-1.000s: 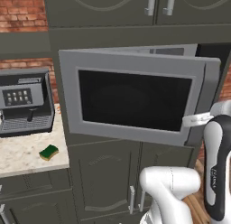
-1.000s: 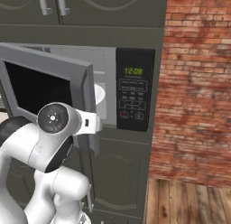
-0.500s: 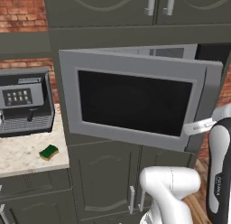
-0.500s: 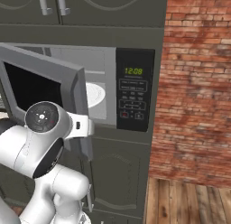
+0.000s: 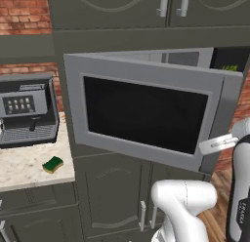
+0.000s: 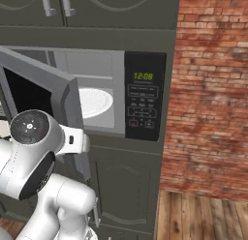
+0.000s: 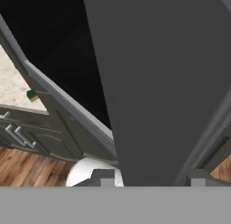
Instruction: Place the sponge inside the microwave to prepare for sanitizing.
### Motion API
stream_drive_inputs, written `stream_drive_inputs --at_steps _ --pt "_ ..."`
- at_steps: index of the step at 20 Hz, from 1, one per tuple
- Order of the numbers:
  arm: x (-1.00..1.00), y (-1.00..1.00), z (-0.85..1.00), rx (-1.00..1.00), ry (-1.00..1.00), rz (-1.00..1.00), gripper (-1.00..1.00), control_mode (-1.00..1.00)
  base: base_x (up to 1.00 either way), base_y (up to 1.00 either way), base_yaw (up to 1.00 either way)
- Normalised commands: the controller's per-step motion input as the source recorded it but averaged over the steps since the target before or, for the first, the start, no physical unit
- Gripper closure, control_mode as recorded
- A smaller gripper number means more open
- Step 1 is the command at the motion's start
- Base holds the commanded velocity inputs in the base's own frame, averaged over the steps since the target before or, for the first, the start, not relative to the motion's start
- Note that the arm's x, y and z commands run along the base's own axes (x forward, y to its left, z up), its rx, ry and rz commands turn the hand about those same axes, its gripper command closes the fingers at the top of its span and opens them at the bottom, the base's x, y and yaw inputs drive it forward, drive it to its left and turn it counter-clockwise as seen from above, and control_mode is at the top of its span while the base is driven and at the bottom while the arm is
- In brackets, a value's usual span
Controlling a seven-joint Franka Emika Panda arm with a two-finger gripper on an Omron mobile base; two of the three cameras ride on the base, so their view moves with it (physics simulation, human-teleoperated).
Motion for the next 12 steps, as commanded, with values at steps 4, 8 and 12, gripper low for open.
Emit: stream_drive_inputs --at_steps 4,8,12 --pt "-0.42 0.44 0.00 0.09 0.00 -0.09 1.00 -1.00 0.00 0.00 0.00" --pt "-0.33 0.38 0.00 0.06 0.02 -0.06 -1.00 -1.00 0.00 0.00 0.00" --pt "-0.29 0.09 0.01 0.01 0.00 -0.05 -1.00 -1.00 0.00 0.00 0.00"
